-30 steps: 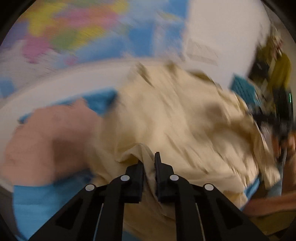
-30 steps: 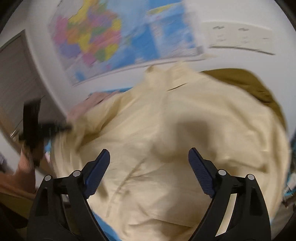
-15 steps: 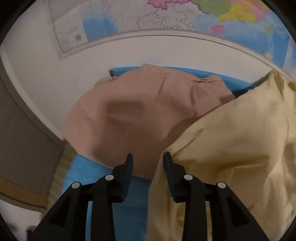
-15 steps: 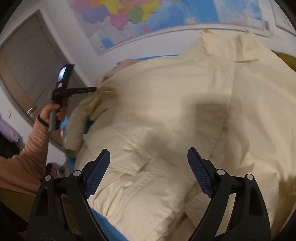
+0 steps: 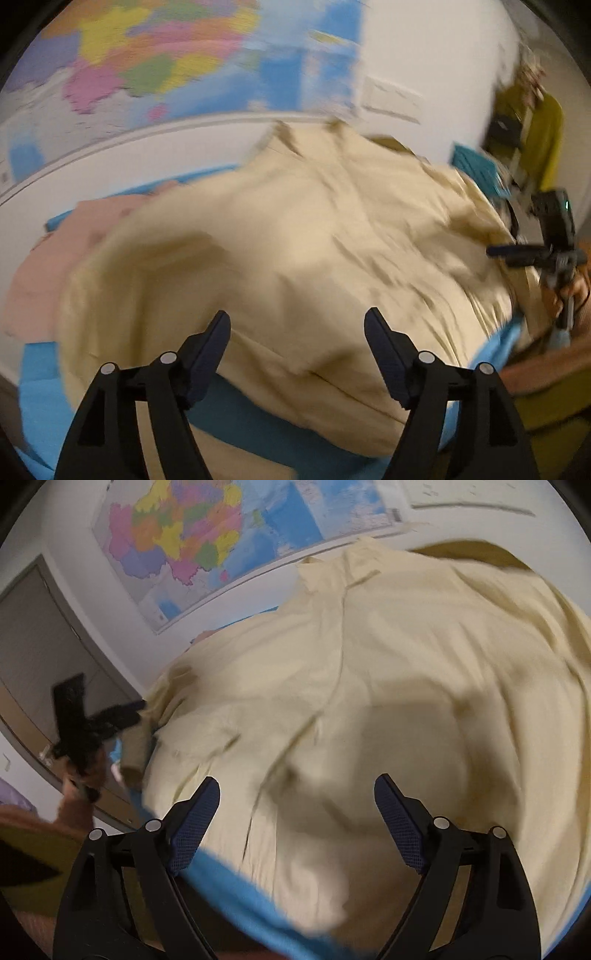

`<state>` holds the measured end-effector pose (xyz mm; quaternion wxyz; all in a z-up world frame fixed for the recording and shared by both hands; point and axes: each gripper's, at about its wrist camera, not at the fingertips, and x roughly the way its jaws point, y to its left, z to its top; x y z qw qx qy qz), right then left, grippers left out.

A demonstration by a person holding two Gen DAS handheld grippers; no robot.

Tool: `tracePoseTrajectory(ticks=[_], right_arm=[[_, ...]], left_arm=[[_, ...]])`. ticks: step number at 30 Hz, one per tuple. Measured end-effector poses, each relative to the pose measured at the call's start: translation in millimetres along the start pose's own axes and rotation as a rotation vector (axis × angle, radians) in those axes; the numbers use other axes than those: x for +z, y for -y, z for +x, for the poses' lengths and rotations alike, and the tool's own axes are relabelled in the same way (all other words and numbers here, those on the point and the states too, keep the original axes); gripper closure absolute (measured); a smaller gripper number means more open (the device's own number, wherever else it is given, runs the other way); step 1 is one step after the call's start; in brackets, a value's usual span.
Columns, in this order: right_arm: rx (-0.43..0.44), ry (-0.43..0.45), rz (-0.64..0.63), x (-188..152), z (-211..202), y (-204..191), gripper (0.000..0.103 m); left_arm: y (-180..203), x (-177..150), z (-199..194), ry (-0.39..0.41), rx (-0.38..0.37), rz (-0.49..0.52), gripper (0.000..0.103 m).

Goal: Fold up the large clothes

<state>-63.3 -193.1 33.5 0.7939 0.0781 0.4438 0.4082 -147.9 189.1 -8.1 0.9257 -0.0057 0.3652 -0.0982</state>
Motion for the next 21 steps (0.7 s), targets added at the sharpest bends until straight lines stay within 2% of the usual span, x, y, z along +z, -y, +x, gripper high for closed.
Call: tracePoseTrajectory(ticks=[1,4,5,6,7,10,11,13,14,15,16,17,19,21], right_arm=[[0.005,-0.001,0.010,-11.5,-8.4,2.9,0.022],[0.023,0.019,0.041,-36.7,-30.5,9.0,0.022],[-0.017,0.014,0.066,-44.7,-36.7,15.1,0.024],[-0.085,-0.001,0.070,-50.1,-40.2,20.0,0.028],[-0.137,-0.012,0.066,-51.6,-41.5,23.0,0.036],[-0.377,-0.030,0.077,-53.8,-55.8,51.3,0.059],[-0.428,-0.029,0.089,-53.7,-60.3,60.3,0.057],[-0.619,-0.015,0.123,-49.8,-70.7,85.2,0.055],[-0.652,-0.010,0.143,-49.3,-74.0,93.0,0.054],[-0.656,-0.005,0.170,-48.8,-76.3,98.6,0.054],[-0.641,0.004,0.175,-49.1,-76.9,97.4,0.048],[-0.596,0.029,0.136,-51.0,-77.5,85.6,0.036],[-0.531,0.054,0.050,-56.7,-74.7,59.9,0.025],[-0.465,0.056,-0.037,-64.1,-70.5,37.1,0.023]], left_arm=[[8.5,-6.6,3.4,-0.005,-0.011,0.002,0.031],[9.8,-20.3,13.8,-0.036,-0.054,-0.027,0.031],[8.5,-22.4,17.7,-0.045,-0.055,-0.040,0.031],[7.3,-23.7,20.8,-0.055,-0.052,-0.049,0.031],[7.0,-24.5,22.6,-0.063,-0.050,-0.052,0.031],[10.0,-29.2,24.1,-0.077,-0.029,-0.045,0.031],[11.9,-30.7,23.8,-0.081,-0.020,-0.037,0.031],[16.1,-35.3,21.9,-0.084,-0.014,-0.024,0.030],[18.9,-37.5,21.1,-0.085,0.001,-0.016,0.029],[21.2,-39.9,19.8,-0.086,0.008,-0.011,0.028],[23.1,-43.4,17.7,-0.088,0.008,-0.009,0.027],[25.1,-46.9,15.5,-0.087,0.003,-0.008,0.027],[29.5,-52.4,10.8,-0.086,-0.009,-0.005,0.026],[37.5,-61.8,6.5,-0.086,-0.024,0.017,0.023]])
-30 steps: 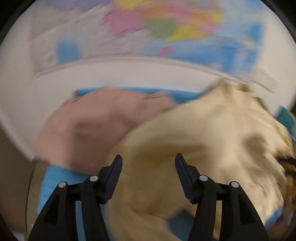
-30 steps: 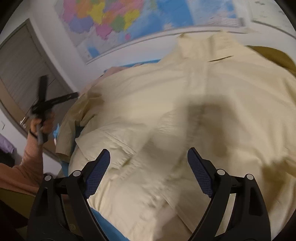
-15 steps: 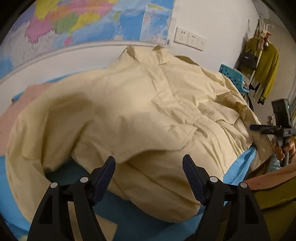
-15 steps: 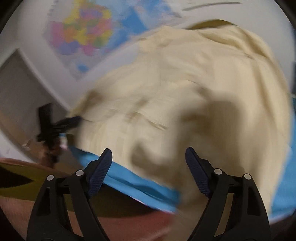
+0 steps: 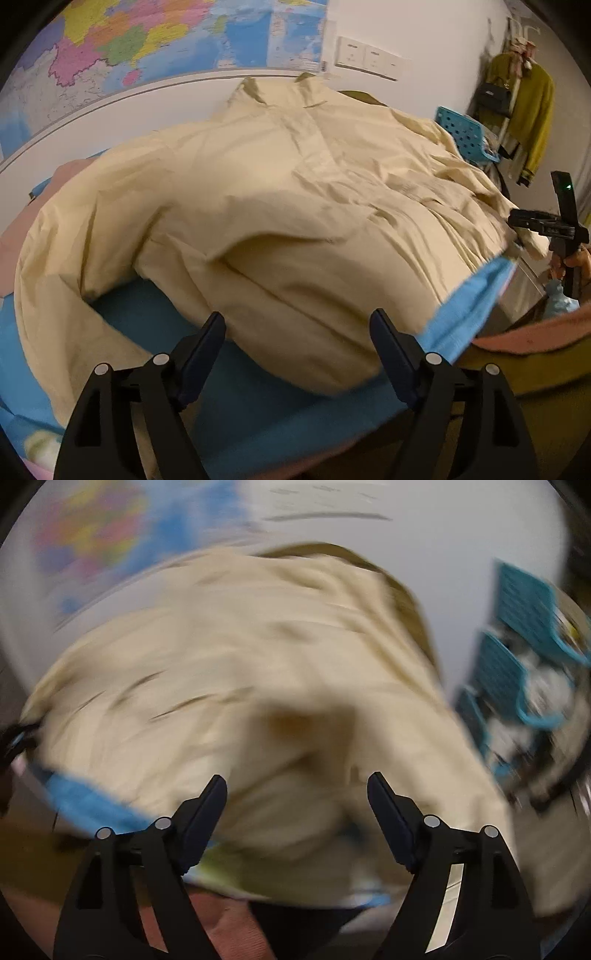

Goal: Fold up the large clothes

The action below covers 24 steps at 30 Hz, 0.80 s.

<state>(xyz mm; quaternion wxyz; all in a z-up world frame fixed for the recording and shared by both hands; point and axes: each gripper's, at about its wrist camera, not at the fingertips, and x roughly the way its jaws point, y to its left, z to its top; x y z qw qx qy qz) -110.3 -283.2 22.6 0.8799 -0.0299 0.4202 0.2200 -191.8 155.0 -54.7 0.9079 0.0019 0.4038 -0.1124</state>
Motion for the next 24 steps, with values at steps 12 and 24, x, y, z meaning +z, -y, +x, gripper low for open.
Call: tracePoseTrajectory(ticks=[12,24], right_arm=[[0.058,0.060,0.027,-10.1,35.7,-5.0,0.063],[0.537,0.272,0.216,35.2,-65.9,22.9,0.093]], left_arm=[[20.8,-7.8,29.9,-0.028,0.115,0.011,0.021],[-20.1,41.9,-61.0,0.174,-0.001,-0.256,0.096]])
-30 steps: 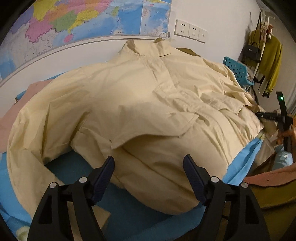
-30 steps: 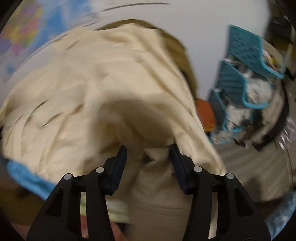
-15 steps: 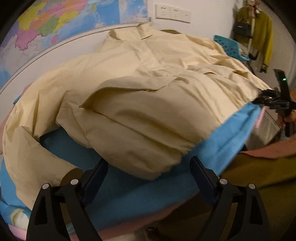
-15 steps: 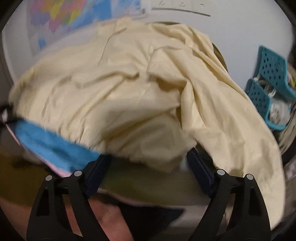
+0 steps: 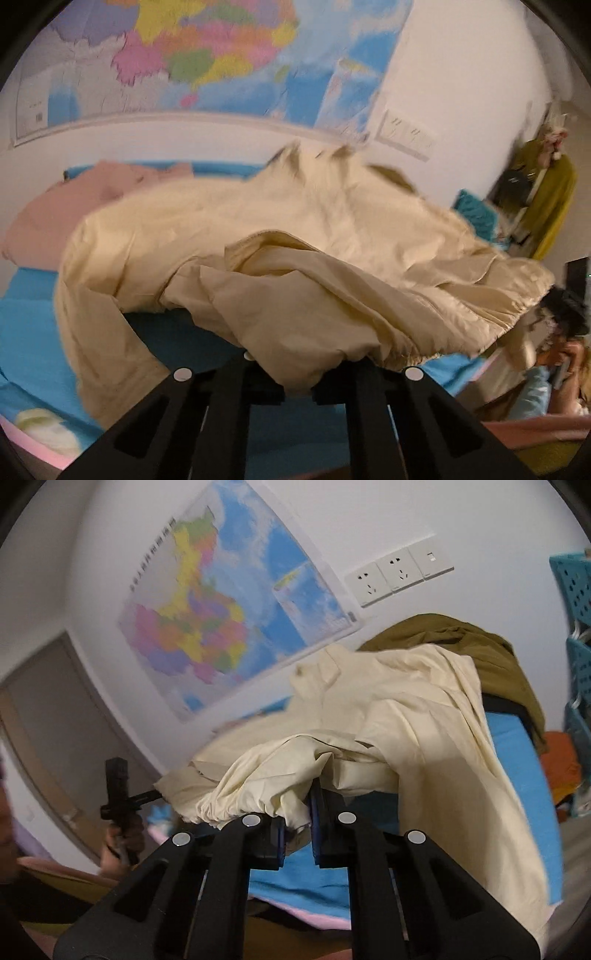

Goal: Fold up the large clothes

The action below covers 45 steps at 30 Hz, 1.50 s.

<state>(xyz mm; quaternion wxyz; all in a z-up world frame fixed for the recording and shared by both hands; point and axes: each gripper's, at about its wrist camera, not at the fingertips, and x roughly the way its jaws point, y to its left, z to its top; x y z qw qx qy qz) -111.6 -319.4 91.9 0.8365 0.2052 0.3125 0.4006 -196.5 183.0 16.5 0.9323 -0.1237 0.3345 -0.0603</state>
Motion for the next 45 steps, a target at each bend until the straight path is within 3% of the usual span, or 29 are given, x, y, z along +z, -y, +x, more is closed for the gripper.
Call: tracePoseTrajectory(ticks=[1,3,4,7,9,10,11,12,15,17,19,22,26,28,32,37,39,40,41,42,43,45], right_arm=[[-0.015,-0.023,-0.006,-4.7,-1.3,1.3,0.093],[-0.183,-0.158,-0.070,-22.0,13.4,7.4,0.090],[-0.208,-0.215,-0.076,-29.7,21.3,9.1,0.086],[-0.341,-0.411,-0.107,-58.7,46.0,24.2,0.058],[-0.374,-0.472,-0.166,-60.9,46.4,17.1,0.052],[-0.371,-0.481,-0.207,-56.2,40.5,8.6,0.043],[-0.371,-0.480,-0.245,-50.8,33.4,0.3,0.034],[-0.380,-0.473,-0.285,-45.5,24.8,-7.9,0.031],[-0.374,-0.424,-0.399,-20.8,-10.5,-30.3,0.021],[-0.334,-0.321,-0.390,1.9,-23.1,-33.5,0.017],[-0.275,-0.217,-0.346,29.3,-13.7,-28.9,0.017],[-0.335,-0.179,-0.360,49.5,35.3,-21.1,0.017],[-0.417,-0.226,-0.425,71.9,143.8,-7.4,0.021],[-0.432,-0.260,-0.458,81.6,186.8,-2.7,0.022],[-0.510,-0.345,-0.594,89.9,263.6,4.6,0.022],[-0.517,-0.443,-0.643,88.6,312.8,18.0,0.024],[-0.534,-0.469,-0.655,88.6,321.8,23.7,0.036],[-0.544,-0.483,-0.653,89.2,323.6,27.4,0.057],[-0.556,-0.493,-0.646,90.4,324.9,30.6,0.084],[-0.557,-0.507,-0.638,91.8,325.3,33.6,0.095],[-0.559,-0.507,-0.639,93.2,323.7,34.5,0.100],[-0.549,-0.495,-0.639,97.1,318.9,32.5,0.102]], left_arm=[[1.3,-0.9,-6.9,-0.002,-0.003,0.014,0.096],[7.6,-13.2,-9.0,-0.060,-0.016,0.090,0.094],[11.2,-21.6,-2.6,-0.103,0.010,0.128,0.093],[19.5,-42.0,17.6,-0.217,0.056,0.229,0.084],[20.5,-42.0,14.0,-0.208,0.070,0.267,0.074],[20.0,-37.8,4.6,-0.173,0.048,0.272,0.069],[18.1,-29.7,-11.1,-0.112,0.001,0.276,0.056],[17.4,-22.7,-25.5,-0.052,-0.024,0.288,0.050],[14.4,-5.5,-48.5,0.087,-0.036,0.308,0.036],[10.8,9.7,-46.9,0.112,-0.069,0.276,0.035],[10.6,29.6,-29.5,0.119,-0.028,0.290,0.033],[4.4,59.3,11.4,0.080,0.057,0.341,0.031],[0.2,100.4,86.1,-0.007,0.076,0.341,0.031],[3.6,117.7,122.4,-0.020,0.112,0.361,0.031],[8.8,152.9,194.6,-0.085,0.101,0.325,0.031],[20.0,179.2,265.9,-0.154,0.153,0.352,0.031],[21.5,186.3,292.8,-0.181,0.162,0.367,0.031],[19.2,190.0,304.1,-0.189,0.174,0.357,0.033],[16.7,192.7,311.1,-0.195,0.169,0.338,0.050],[14.2,195.4,318.5,-0.209,0.147,0.321,0.072],[12.2,197.9,325.5,-0.224,0.130,0.309,0.084],[8.5,201.4,330.4,-0.227,0.121,0.282,0.095]])
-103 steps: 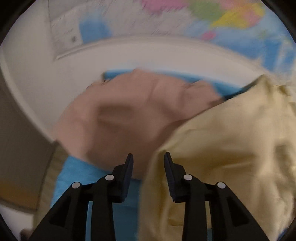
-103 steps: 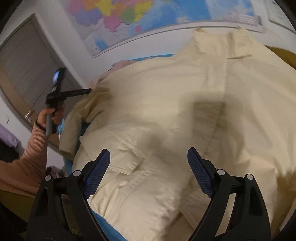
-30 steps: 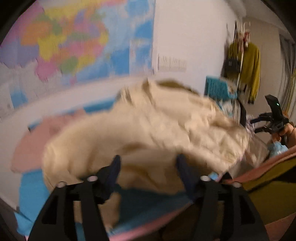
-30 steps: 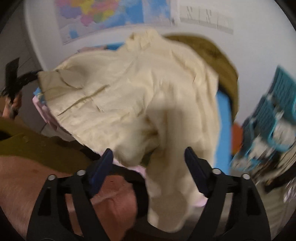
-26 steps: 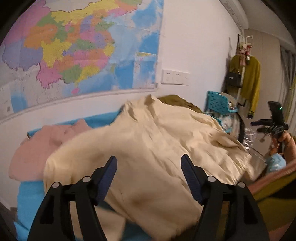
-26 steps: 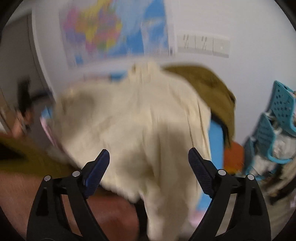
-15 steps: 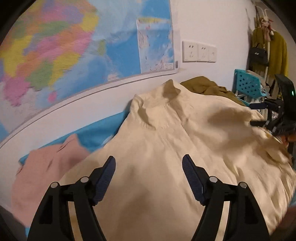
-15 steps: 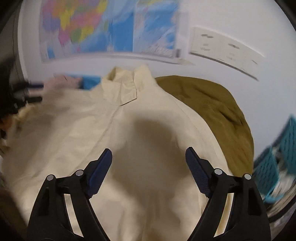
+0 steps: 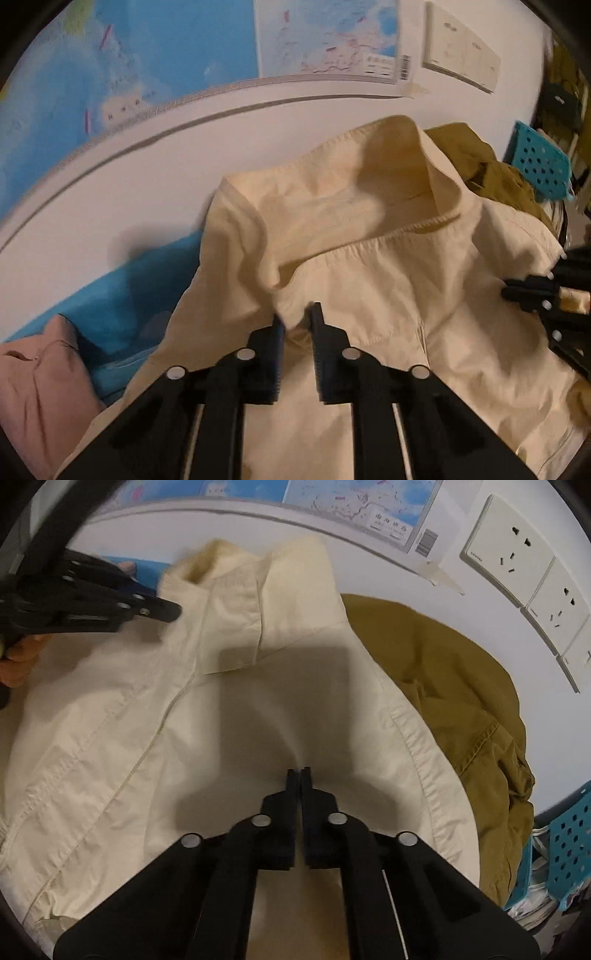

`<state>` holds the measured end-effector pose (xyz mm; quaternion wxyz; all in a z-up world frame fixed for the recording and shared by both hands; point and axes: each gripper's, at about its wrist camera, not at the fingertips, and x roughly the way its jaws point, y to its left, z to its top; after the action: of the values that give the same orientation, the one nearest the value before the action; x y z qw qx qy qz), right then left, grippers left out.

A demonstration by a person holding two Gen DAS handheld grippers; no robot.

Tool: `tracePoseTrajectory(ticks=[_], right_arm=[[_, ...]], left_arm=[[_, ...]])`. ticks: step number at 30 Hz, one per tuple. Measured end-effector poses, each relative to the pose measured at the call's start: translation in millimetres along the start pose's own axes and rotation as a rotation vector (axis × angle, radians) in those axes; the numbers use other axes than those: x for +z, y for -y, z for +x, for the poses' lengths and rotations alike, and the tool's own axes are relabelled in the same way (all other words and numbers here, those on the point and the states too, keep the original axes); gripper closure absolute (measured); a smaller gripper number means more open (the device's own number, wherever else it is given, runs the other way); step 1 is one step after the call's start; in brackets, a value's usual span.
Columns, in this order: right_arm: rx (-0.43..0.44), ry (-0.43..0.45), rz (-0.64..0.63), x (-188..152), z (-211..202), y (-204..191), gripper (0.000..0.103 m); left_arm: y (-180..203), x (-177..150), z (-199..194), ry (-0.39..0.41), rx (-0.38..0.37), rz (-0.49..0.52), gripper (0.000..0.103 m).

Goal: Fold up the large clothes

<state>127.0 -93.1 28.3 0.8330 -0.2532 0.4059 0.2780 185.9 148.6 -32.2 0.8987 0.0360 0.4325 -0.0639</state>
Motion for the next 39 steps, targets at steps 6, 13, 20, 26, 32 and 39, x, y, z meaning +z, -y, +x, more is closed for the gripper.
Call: tracePoseTrajectory(ticks=[6,13,20,26,32,39], right_arm=[[-0.031,0.150,0.034,16.2,-42.4,15.4,0.102],[-0.061,0.296,0.144,44.4,-69.9,40.6,0.102],[-0.036,0.154,0.156,48.2,-4.2,39.2,0.101],[-0.061,0.210,0.181,19.8,-52.3,59.2,0.042],[-0.006,0.197,0.310,-54.0,-102.3,97.9,0.025],[0.116,0.053,0.576,-189.7,-117.1,130.0,0.022]], left_arm=[[-9.0,9.9,-21.4,0.065,-0.016,-0.010,0.099],[-24.8,43.7,-52.3,0.200,0.031,-0.045,0.100],[-12.4,26.5,-19.6,0.120,0.129,0.020,0.096],[-11.4,5.9,-48.1,0.155,0.133,0.033,0.057],[17.4,-21.0,-89.6,0.198,0.061,0.094,0.044],[71.3,-58.6,-98.9,0.151,-0.094,0.206,0.043]])
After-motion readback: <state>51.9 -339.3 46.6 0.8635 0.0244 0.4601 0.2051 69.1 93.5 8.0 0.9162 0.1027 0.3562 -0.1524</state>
